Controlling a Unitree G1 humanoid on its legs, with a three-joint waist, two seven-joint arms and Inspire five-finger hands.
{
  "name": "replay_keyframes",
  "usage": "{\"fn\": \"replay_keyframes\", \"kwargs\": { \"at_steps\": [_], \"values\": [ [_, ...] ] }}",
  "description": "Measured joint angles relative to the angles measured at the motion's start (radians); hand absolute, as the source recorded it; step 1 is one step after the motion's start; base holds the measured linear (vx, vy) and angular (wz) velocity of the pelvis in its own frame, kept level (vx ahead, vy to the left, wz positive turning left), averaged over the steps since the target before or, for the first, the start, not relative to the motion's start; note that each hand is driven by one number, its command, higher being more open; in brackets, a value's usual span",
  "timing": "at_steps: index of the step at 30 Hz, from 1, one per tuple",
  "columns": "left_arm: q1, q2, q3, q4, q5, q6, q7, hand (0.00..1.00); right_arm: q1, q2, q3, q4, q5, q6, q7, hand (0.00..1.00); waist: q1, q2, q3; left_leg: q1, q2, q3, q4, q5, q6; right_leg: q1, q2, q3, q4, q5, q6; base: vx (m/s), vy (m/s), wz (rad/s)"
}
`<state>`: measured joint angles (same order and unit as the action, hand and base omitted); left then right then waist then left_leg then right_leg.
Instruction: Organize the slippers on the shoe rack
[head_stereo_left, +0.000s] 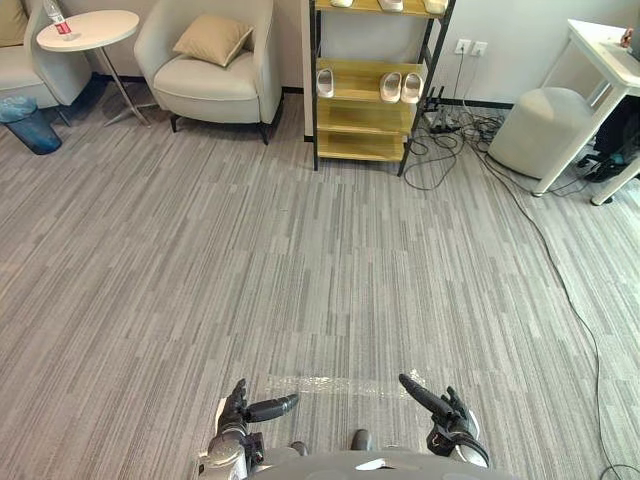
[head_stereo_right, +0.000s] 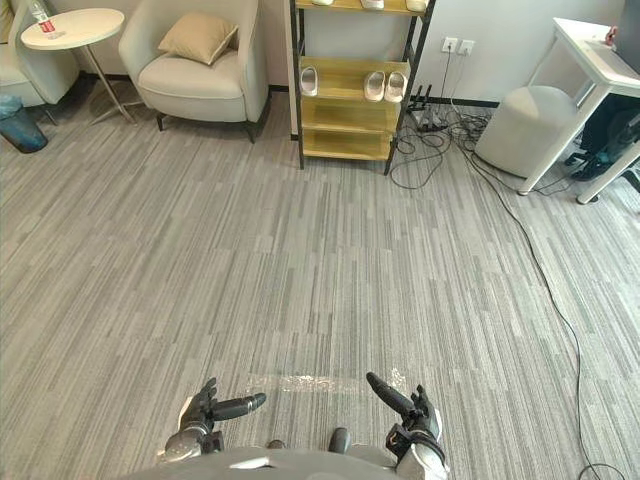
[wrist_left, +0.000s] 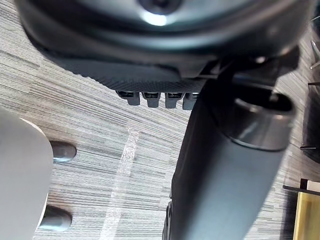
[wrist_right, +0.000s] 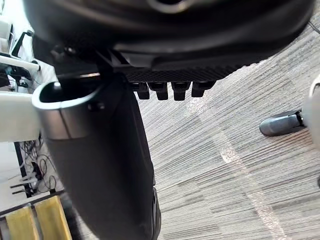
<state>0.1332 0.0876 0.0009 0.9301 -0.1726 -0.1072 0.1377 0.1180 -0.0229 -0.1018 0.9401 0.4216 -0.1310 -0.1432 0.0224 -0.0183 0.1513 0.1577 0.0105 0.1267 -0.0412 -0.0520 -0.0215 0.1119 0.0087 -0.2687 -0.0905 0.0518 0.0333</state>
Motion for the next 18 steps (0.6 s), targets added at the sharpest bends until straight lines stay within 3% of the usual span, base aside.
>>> {"fn": "replay_keyframes", "kwargs": {
  "at_steps": [18],
  "values": [
    [-0.048,-0.012,0.063,0.078,0.081,0.015,-0.016,1.0,-0.048,-0.007,-0.079,0.139,-0.121,0.047,0.008,1.0,0.0,-0.006,0.003,0.008,-0.001,-0.002,-0.006,0.0,0.0,0.008,-0.001,-0.004,0.0,-0.006,0.002,0.0,-0.001,0.0]
  ]
}}
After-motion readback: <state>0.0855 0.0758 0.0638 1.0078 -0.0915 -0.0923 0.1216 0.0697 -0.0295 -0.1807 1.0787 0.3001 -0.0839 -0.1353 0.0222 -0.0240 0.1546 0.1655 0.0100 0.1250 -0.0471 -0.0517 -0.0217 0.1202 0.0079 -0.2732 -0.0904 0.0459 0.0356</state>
